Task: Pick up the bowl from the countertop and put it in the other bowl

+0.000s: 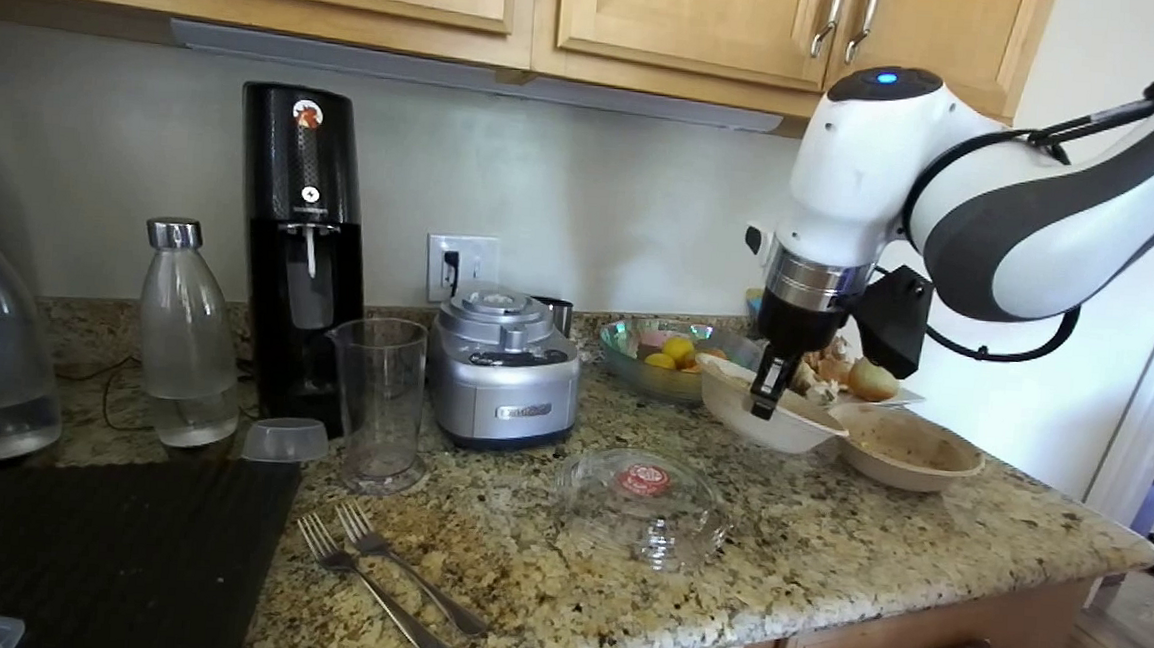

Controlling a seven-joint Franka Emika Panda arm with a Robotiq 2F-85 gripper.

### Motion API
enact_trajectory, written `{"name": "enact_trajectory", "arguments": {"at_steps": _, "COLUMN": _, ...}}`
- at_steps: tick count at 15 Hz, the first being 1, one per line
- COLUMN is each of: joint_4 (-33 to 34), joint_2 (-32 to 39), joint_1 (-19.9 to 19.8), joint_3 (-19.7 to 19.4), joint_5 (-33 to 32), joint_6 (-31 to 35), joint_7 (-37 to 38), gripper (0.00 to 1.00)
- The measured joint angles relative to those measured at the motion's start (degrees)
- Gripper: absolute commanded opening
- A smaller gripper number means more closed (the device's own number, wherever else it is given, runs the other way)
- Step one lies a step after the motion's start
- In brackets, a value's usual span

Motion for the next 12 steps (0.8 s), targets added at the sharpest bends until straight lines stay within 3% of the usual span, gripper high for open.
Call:
{"name": "enact_trajectory", "arguments": {"at_steps": 6, "joint_4": -0.57, "joint_2": -3.47, "joint_1": -0.37, "joint_3": 0.05, "joint_5": -3.68, "joint_6": -1.9, "joint_7": 5.86, "gripper": 0.04}}
{"name": "enact_trajectory", "arguments": {"at_steps": 12, "joint_4": -3.19, "joint_2": -8.07, "joint_1": -3.69, "joint_3": -0.29, "joint_5": -3.64, "joint_6": -6.49, "joint_7": 7.22, "gripper": 0.04}}
